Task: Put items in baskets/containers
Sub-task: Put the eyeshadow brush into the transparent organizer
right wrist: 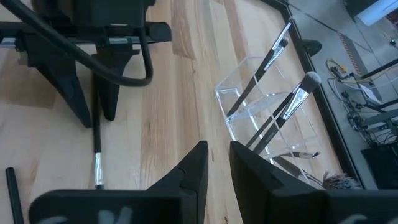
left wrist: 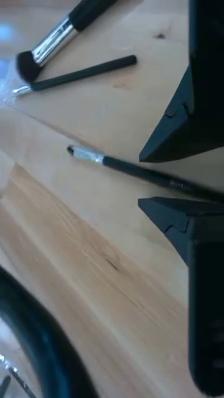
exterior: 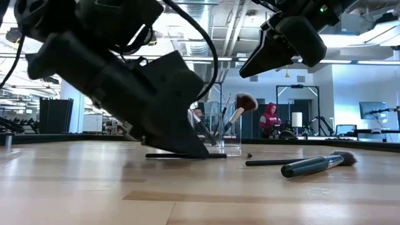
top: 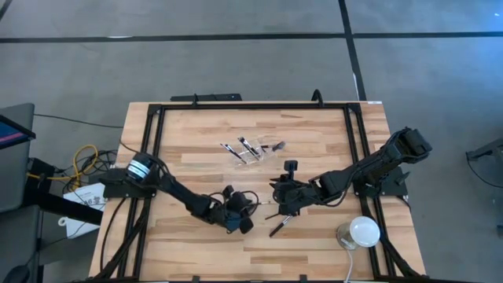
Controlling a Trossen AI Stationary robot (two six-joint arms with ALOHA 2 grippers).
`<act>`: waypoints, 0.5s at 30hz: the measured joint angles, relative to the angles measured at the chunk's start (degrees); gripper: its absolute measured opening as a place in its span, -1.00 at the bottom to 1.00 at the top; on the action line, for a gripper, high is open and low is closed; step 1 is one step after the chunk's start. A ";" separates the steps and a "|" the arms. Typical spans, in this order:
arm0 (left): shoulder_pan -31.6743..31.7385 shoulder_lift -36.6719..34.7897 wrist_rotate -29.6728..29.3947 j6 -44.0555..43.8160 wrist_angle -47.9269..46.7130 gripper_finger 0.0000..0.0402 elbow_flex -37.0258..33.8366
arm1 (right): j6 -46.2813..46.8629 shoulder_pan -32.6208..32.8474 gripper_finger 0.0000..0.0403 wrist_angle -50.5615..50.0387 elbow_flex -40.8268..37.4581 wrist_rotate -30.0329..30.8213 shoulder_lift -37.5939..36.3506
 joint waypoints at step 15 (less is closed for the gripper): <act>3.23 2.31 5.33 14.10 4.93 -0.93 -2.02 | 6.16 0.04 -0.71 0.70 0.00 -4.13 0.00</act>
